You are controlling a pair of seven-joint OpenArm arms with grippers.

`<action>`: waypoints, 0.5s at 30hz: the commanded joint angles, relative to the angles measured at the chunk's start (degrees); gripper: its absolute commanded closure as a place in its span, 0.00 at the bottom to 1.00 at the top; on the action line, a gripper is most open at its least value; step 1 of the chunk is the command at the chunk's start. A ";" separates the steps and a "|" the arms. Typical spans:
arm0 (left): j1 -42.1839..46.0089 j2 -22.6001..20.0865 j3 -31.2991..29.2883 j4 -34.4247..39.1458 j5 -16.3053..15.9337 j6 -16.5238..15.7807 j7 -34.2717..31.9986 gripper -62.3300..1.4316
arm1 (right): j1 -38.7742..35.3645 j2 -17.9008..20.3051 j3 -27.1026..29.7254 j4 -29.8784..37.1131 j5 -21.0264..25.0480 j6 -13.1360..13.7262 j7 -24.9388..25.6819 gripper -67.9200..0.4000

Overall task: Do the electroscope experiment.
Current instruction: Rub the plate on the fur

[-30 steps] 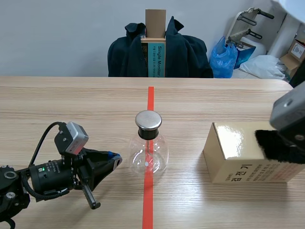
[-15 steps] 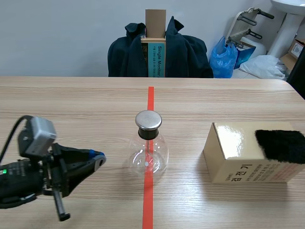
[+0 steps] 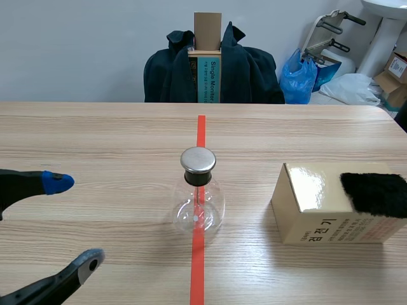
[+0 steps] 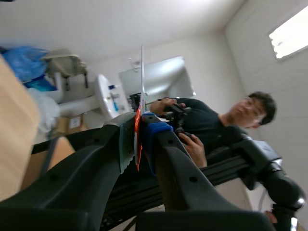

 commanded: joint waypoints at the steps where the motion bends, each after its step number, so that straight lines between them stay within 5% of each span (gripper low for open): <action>1: -0.87 0.48 0.07 0.22 -0.20 0.02 -1.27 0.00 | 0.61 -1.03 0.59 -0.76 0.22 -3.45 2.05 0.98; 9: -0.90 0.48 -0.72 0.22 -0.11 0.98 -1.07 0.00 | 4.35 -6.88 0.42 -10.84 -3.02 -3.15 9.97 0.98; 15: -0.90 0.48 -0.72 0.22 0.00 0.98 -1.09 0.00 | 8.31 -8.11 0.28 -18.53 -7.91 2.78 10.40 0.98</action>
